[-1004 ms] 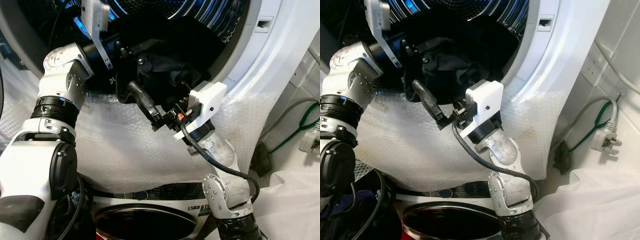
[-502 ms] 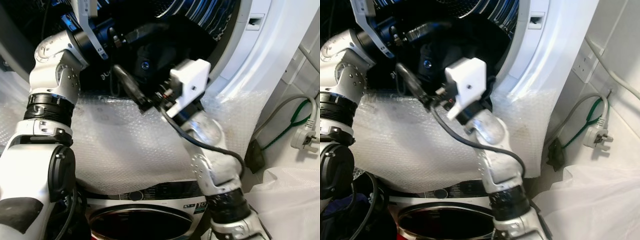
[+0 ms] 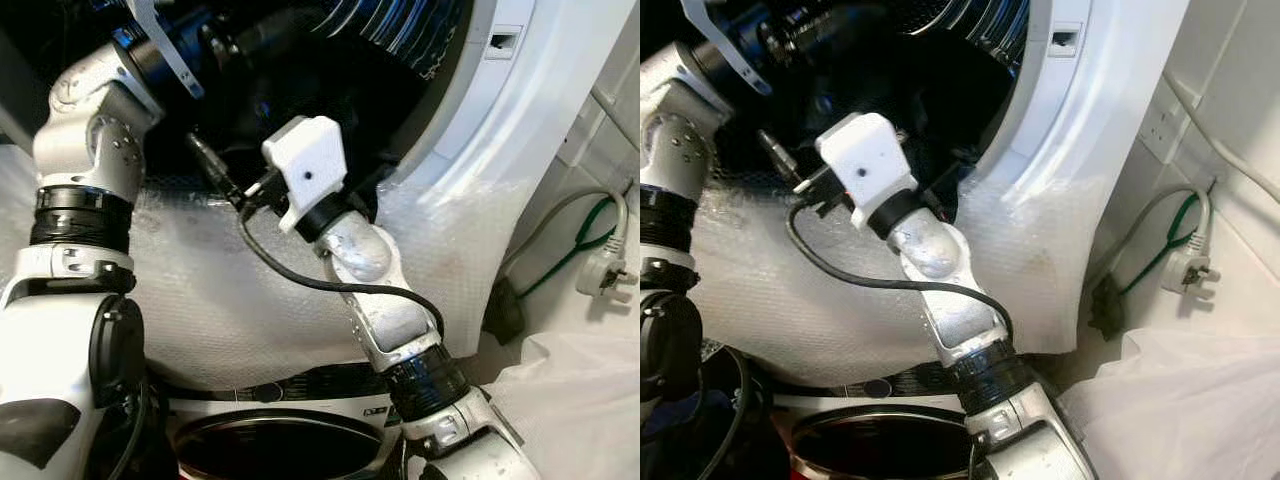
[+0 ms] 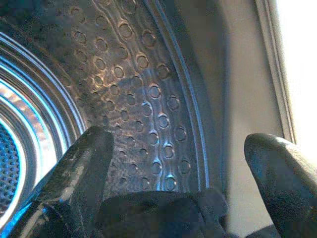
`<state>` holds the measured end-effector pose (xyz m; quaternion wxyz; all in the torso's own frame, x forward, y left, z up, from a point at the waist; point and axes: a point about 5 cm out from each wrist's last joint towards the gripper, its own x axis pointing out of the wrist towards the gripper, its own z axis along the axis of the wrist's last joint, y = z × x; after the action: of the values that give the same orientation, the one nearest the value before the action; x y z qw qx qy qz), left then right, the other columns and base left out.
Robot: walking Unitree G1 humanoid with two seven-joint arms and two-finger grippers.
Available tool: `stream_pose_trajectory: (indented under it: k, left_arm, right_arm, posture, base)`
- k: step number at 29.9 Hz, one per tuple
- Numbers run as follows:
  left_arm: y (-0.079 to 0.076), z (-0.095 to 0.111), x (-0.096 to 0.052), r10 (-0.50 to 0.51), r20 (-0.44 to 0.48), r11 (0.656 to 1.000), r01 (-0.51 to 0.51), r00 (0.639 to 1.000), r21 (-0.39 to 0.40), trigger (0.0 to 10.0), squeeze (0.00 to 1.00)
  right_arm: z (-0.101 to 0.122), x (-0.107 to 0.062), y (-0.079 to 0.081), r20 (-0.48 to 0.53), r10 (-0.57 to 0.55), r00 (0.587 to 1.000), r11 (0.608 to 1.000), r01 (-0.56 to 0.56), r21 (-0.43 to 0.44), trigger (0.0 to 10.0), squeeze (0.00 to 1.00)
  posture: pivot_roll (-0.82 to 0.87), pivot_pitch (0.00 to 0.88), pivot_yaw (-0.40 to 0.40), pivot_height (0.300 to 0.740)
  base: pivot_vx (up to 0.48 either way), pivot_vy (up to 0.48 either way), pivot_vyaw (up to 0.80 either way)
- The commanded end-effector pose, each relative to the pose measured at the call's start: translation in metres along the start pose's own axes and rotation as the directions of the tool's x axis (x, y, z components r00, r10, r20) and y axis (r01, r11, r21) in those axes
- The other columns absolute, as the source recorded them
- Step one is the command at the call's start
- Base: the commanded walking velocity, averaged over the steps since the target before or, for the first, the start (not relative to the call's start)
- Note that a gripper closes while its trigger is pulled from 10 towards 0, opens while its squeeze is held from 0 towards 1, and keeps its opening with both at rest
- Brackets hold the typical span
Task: Clothes washing
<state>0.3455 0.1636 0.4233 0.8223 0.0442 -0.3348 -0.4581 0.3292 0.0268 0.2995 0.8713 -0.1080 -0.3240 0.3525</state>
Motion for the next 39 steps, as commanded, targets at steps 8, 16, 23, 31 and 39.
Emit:
stream_pose_trajectory:
  k: [8,16,23,31,39]
  left_arm:
    - [0.002,0.008,-0.016,0.134,-0.204,0.987,-0.112,0.970,0.116,10.0,0.00]
    - [-0.011,-0.006,-0.030,0.187,-0.289,0.981,-0.161,0.939,0.111,10.0,0.00]
    - [-0.033,0.000,-0.035,0.172,-0.231,0.985,-0.162,0.958,0.060,10.0,0.00]
    - [-0.044,0.016,-0.051,0.224,-0.176,0.974,-0.215,0.959,0.069,10.0,0.00]
    - [-0.059,0.032,-0.068,0.229,-0.095,0.973,-0.223,0.969,0.067,10.0,0.00]
  right_arm:
    - [0.002,0.012,-0.029,-0.019,-0.179,0.984,0.983,0.180,0.024,10.0,0.00]
    - [0.016,0.028,-0.045,0.016,-0.250,0.968,0.964,0.248,0.095,10.0,0.00]
    - [0.009,0.038,-0.060,-0.082,-0.337,0.938,0.939,0.341,0.038,10.0,0.00]
    - [0.012,0.038,-0.088,-0.092,-0.415,0.905,0.905,0.421,0.065,10.0,0.00]
    - [0.015,0.034,-0.114,-0.113,-0.481,0.870,0.872,0.488,0.041,10.0,0.00]
  posture:
    - [0.01,0.000,0.001,0.740]
    - [0.02,0.000,0.000,0.740]
    - [0.02,0.000,0.004,0.740]
    - [0.05,0.000,-0.011,0.740]
    - [0.08,0.000,-0.021,0.740]
  base:
    - [0.000,0.000,0.00]
    - [0.000,0.000,0.00]
    - [0.000,0.000,0.00]
    - [0.000,0.000,0.00]
    - [0.000,0.000,0.00]
